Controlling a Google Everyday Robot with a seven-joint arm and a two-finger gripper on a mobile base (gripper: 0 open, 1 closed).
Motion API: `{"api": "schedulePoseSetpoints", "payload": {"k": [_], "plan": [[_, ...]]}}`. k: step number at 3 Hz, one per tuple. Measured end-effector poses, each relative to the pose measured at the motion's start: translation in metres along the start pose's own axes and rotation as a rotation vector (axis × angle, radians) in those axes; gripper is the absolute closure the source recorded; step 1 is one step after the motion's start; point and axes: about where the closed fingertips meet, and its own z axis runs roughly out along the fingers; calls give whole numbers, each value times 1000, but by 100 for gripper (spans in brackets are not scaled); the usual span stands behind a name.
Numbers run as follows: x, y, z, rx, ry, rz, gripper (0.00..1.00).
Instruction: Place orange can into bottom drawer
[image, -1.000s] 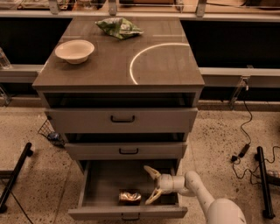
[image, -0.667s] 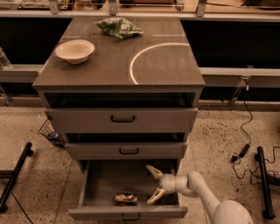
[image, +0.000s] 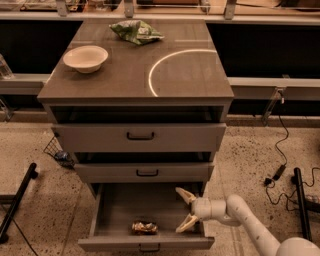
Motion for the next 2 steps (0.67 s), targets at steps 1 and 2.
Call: {"api": "schedulePoseSetpoints", "payload": {"k": [1,2], "plan": [[-19,7,-22,6,39,21,0],[-22,8,-23,6,40,22,0]]}}
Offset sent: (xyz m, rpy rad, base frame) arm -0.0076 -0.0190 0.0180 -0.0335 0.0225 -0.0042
